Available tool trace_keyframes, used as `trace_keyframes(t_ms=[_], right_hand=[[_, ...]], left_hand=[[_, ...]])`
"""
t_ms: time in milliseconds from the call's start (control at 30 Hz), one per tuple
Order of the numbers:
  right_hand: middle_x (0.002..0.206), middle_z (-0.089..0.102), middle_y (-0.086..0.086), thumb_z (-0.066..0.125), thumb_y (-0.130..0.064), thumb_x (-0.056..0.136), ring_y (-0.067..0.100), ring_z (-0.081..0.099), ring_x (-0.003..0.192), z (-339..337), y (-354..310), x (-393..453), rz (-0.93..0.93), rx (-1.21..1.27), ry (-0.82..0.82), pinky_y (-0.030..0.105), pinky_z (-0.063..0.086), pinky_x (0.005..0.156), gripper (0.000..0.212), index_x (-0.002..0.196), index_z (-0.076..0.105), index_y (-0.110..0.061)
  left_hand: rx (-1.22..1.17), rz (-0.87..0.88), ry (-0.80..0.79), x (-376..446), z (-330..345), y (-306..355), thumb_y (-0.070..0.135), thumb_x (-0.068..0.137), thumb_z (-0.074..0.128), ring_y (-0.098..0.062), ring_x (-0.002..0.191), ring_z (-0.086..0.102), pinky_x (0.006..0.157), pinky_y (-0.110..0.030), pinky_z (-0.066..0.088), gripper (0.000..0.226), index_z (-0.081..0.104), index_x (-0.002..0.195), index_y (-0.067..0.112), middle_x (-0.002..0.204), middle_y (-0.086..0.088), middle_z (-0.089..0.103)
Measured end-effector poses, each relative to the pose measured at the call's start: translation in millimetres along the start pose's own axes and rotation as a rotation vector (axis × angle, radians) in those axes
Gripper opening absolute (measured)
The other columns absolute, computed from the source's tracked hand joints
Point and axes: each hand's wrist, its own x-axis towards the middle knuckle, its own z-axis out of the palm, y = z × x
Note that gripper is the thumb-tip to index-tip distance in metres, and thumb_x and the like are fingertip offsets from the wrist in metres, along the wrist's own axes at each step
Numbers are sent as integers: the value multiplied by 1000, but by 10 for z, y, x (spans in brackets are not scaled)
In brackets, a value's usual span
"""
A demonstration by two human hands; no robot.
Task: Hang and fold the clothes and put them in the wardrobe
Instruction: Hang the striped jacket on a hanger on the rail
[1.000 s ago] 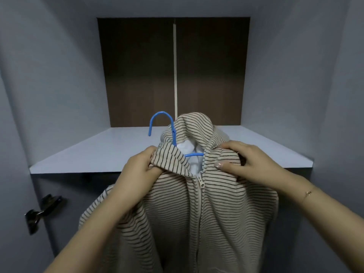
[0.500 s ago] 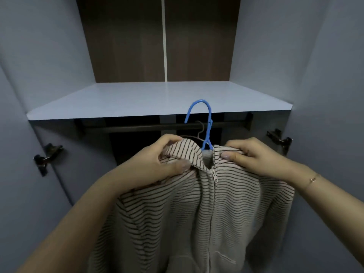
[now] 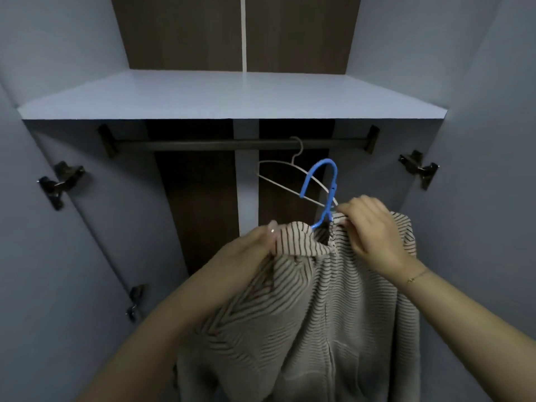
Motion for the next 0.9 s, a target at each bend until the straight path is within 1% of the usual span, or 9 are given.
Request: trace_keyframes(t_ms=[67,133,200,333,400,467,567,733,900], right_hand=[[80,56,14,24,-16,104,24,45,79,6,112,-54,-94,57,21,35,38,77,30,102,52,-6],[88,54,12,23,-10,102,27,47,81,-4,196,-99,-162,77,18,38,39,85,27,103,50,-6],[92,46,7,21,-8,102,28,46,82,-27,233,-120,-209,88,1,39,38,90,28,103,49,-6],[94,42,7,17,-11,103,29,45,86,-47,268,-131,-283,119,-44,39,34,100,31,103,48,-7],[95,42,6,18,-10,103,28,46,87,-44,268,-163,-308,123,-101,38,32,106,29,101,47,-9],[96,42,6,19,-12,103,29,46,88,-48,287,-208,-319,131,-171,36,29,110,28,100,46,-9],[99,43,6,20,-20,106,29,46,92,-86,342,-277,-289,165,-258,30,22,116,30,102,47,-8],[98,42,4,17,-15,104,25,46,91,-35,341,-452,-337,152,-307,35,26,114,30,102,46,-10],[94,50,6,20,-9,103,24,48,88,112,265,-571,-450,129,-294,42,37,102,29,104,49,-9]], left_hand=[[-220,-215,-72,47,-121,-180,81,67,33,-11,86,70,73,-24,56,53,71,91,53,113,12,69],[-307,-325,88,106,-228,-480,70,79,47,-20,83,73,65,-29,57,51,70,104,32,114,2,70],[-374,-513,225,207,-229,-927,53,92,53,-24,92,69,76,-38,57,42,62,116,19,119,-6,65],[-832,-860,-117,404,205,-1346,46,101,38,-41,122,50,97,-50,42,61,45,137,-2,135,-28,52],[-1090,-953,-41,572,321,-1366,33,105,27,-43,129,44,99,-47,36,54,45,134,-10,135,-32,48],[-1088,-841,-143,698,405,-1345,42,104,24,-31,114,57,87,-44,43,59,51,125,-7,118,-22,61],[-1021,-714,-98,907,385,-1304,49,95,44,-37,95,69,73,-44,57,56,70,111,1,108,-25,70],[-964,-675,-145,1071,91,-1184,60,78,68,-37,107,65,83,-48,56,66,69,120,10,125,-18,64],[-621,-523,-66,1166,-17,-965,27,60,82,-26,87,73,70,-33,59,56,68,111,9,102,-12,74]])
